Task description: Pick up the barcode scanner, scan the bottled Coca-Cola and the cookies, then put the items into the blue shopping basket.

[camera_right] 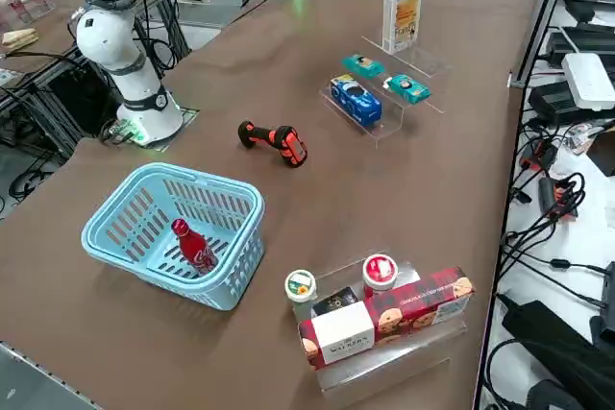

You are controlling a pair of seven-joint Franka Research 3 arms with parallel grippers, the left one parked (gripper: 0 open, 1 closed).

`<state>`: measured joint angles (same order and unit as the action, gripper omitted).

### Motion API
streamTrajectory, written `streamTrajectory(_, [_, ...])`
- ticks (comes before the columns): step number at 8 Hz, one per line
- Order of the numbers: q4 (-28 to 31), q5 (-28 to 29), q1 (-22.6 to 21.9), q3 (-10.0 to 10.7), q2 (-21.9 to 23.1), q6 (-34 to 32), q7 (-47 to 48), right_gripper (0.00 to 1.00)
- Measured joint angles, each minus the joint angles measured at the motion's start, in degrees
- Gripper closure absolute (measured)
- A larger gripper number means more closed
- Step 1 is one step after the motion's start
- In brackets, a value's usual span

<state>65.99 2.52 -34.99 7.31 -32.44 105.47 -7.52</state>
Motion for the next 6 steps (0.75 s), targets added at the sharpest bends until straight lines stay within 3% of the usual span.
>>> streamTrajectory(3, [0.0,-0.1,0.0,0.0,-1.7,0.3,-0.1,0.03])
streamTrajectory(4, [0.0,-0.1,0.1,0.0,-2.0,0.4,-0.3,0.25])
streamTrajectory(5, [0.0,-0.1,0.1,0.0,-2.1,0.5,-0.3,0.40])
streamTrajectory(6, [-0.1,-0.1,0.1,0.0,-2.1,0.5,-0.4,0.45])
